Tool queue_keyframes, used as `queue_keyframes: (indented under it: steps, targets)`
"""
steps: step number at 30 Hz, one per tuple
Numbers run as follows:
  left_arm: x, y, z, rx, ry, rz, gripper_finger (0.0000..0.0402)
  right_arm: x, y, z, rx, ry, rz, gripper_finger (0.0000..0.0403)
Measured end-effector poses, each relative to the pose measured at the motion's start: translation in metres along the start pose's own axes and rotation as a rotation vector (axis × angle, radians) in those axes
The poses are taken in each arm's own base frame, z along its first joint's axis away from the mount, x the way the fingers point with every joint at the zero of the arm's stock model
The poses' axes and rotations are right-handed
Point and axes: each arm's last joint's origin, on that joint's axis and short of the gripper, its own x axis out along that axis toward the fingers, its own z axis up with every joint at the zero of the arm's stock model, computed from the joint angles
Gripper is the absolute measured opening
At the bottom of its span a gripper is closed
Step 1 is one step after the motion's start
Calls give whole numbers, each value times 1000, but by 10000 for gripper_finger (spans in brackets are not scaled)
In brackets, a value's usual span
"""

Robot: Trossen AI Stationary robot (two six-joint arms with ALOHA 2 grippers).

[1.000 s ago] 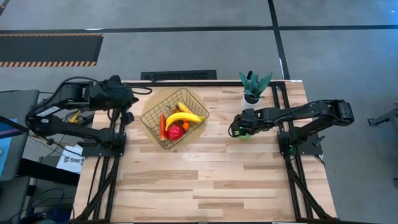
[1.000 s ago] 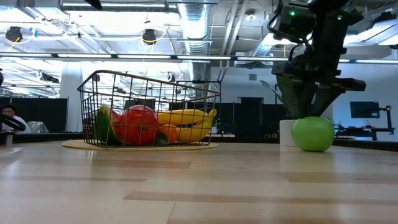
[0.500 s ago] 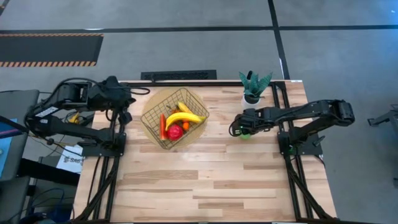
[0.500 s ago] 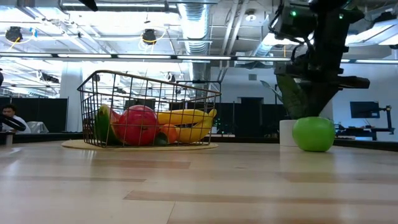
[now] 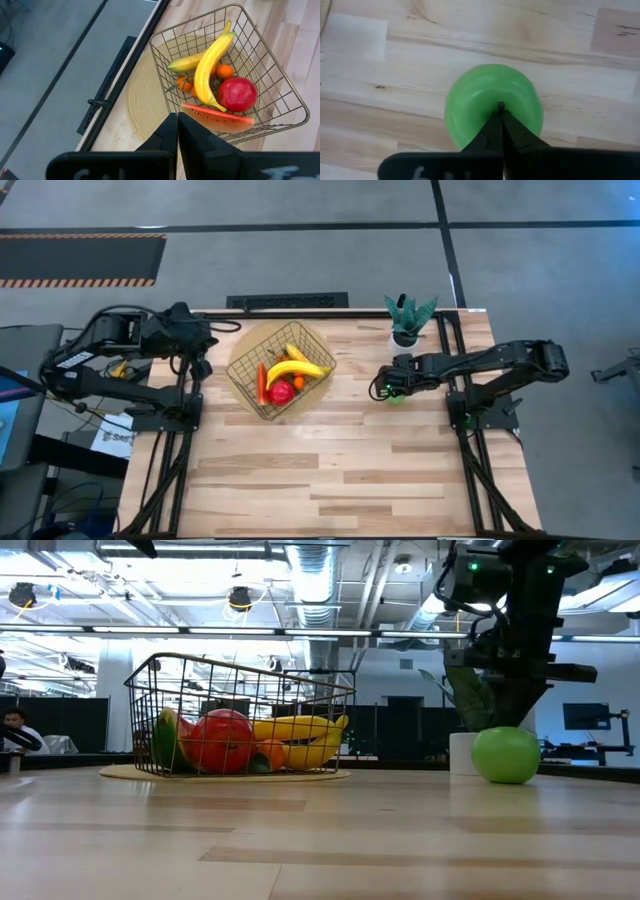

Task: Build produce basket
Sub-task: Put the green apple into the wire basket

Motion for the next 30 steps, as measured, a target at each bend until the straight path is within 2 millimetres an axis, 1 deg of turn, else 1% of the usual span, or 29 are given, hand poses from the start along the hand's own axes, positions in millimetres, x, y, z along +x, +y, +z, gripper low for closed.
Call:
queue_keyframes:
  steps: [5, 9, 13, 17, 21, 24, 27, 30]
  targets:
    - [0, 0, 0, 1, 2, 0, 0, -7, 6, 1, -33, -23, 11, 1]
    - [0, 0, -2, 6, 22, 6, 0, -23, 17, 9, -45, -74, 61, 1]
    - [0, 1, -5, -6, 48, 14, 0, -47, 29, 19, -68, -122, 127, 1]
    - [0, 1, -7, -9, 67, 20, 0, -81, 47, 31, -94, -227, 241, 1]
    - [0, 1, -7, -9, 68, 26, 0, -116, 71, 44, -156, -348, 367, 0]
    - [0, 1, -7, -7, 67, 28, 0, -136, 95, 55, -227, -413, 435, 0]
    - [0, 1, -7, 3, 67, 27, 0, -146, 122, 68, -309, -461, 451, 0]
    - [0, 1, -7, 5, 67, 27, 0, -147, 151, 81, -386, -470, 466, 0]
